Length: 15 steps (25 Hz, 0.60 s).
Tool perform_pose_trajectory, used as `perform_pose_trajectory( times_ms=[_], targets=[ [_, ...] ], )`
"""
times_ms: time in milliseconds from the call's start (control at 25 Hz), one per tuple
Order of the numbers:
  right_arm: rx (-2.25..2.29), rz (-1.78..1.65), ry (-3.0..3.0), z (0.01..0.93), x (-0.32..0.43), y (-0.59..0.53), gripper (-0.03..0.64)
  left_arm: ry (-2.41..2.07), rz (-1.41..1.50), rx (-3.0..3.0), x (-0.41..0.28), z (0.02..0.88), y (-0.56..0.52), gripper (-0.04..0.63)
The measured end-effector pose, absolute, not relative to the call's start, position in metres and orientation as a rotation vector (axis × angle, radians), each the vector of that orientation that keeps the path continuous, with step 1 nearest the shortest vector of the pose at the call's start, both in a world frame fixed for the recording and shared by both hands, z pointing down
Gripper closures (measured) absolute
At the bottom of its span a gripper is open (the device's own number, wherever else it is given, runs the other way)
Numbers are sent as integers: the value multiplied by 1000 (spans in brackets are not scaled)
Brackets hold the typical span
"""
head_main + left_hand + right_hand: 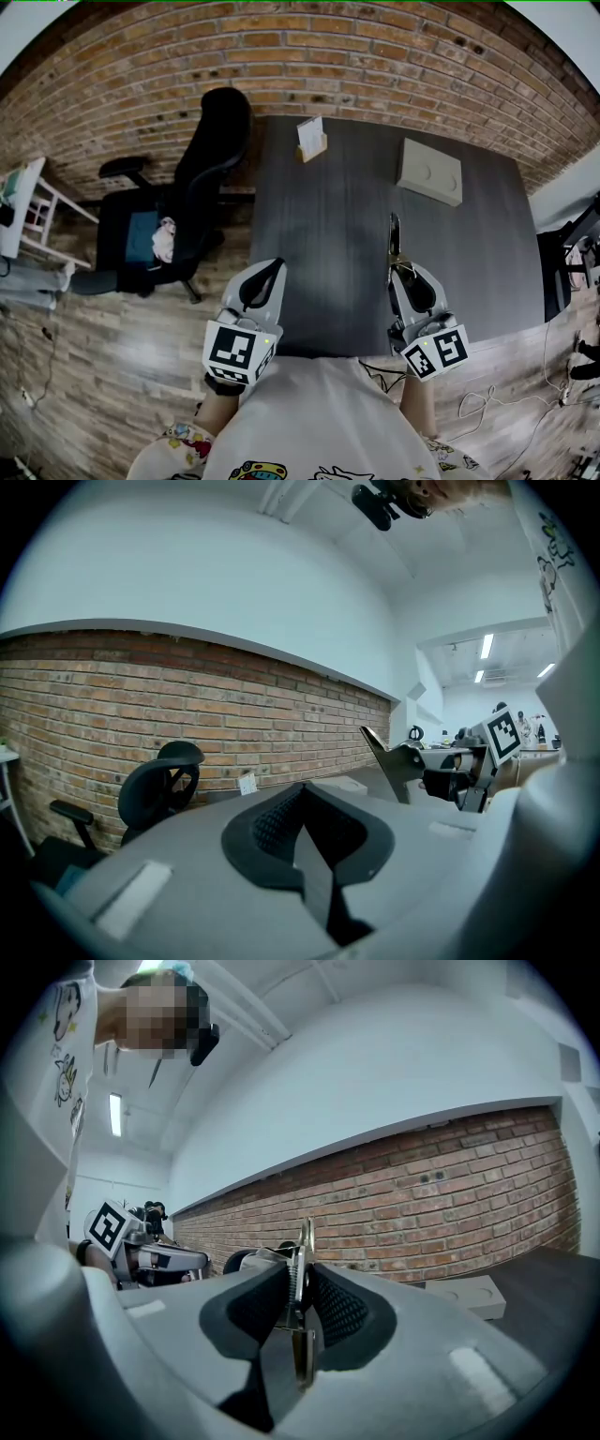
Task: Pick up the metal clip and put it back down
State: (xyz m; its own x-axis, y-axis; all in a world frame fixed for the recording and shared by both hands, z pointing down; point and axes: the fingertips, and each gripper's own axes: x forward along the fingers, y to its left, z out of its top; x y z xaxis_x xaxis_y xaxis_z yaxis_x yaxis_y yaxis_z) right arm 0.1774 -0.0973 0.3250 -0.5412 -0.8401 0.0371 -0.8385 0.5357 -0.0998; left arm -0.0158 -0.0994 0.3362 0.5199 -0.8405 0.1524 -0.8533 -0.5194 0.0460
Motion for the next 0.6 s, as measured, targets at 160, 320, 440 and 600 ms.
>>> perform_pose_trajectory(
  times_ms=[160,320,440,600],
  targets=[
    [-1496,-172,2736,325,178,-98,528,-1481,178,2629,-16,333,-101,581],
    [-1496,-175,2739,325,178,-99,528,-1484,176,2628,-17,335,-101,581],
    [-1498,-175,2741,326,178,-99,528,-1484,177,2625,-17,336,-101,581],
    [-1497,-175,2751,326,178,-99,528,-1484,179,2622,-18,337,-102,581]
  ],
)
